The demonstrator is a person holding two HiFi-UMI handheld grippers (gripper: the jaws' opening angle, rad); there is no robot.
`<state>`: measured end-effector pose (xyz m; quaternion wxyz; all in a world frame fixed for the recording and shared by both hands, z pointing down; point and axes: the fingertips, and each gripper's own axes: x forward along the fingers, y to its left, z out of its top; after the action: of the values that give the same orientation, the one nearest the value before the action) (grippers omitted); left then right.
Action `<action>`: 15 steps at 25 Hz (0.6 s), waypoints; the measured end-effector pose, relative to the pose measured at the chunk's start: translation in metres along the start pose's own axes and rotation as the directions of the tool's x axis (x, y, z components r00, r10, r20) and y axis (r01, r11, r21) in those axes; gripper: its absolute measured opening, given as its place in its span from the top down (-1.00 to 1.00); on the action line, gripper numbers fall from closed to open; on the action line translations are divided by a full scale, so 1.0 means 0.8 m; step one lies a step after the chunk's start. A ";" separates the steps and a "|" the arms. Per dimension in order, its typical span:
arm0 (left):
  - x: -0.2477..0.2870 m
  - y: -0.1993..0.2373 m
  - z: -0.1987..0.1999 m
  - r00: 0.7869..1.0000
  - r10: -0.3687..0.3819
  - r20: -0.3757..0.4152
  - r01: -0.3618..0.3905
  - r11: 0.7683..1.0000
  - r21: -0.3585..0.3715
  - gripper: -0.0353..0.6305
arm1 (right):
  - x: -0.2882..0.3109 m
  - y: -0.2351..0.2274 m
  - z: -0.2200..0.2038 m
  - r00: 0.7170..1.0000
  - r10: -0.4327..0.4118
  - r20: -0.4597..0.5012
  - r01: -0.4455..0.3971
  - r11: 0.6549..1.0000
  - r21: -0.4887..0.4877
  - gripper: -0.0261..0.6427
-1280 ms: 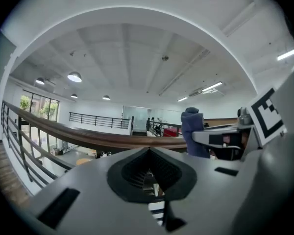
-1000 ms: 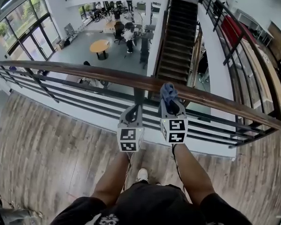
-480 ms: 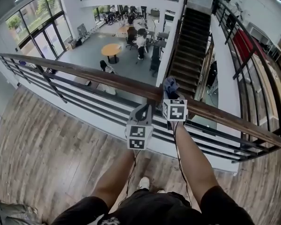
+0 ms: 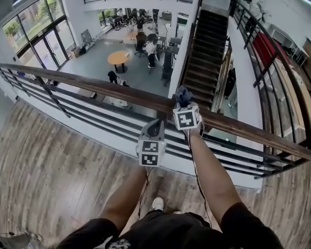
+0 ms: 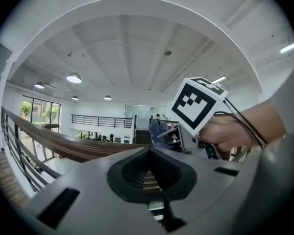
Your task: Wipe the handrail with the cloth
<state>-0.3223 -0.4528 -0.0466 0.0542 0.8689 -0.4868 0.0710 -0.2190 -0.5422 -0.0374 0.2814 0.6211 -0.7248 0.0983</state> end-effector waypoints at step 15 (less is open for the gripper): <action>0.033 -0.073 -0.001 0.997 -0.066 -0.036 0.068 0.997 0.037 0.88 | -0.034 -0.099 -0.052 0.997 -0.059 -0.052 0.062 0.996 0.064 0.72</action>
<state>-0.2587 -0.4443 -0.0426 0.0482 0.8843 -0.4549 0.0936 -0.1295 -0.5152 -0.0336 0.2815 0.6490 -0.6949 0.1289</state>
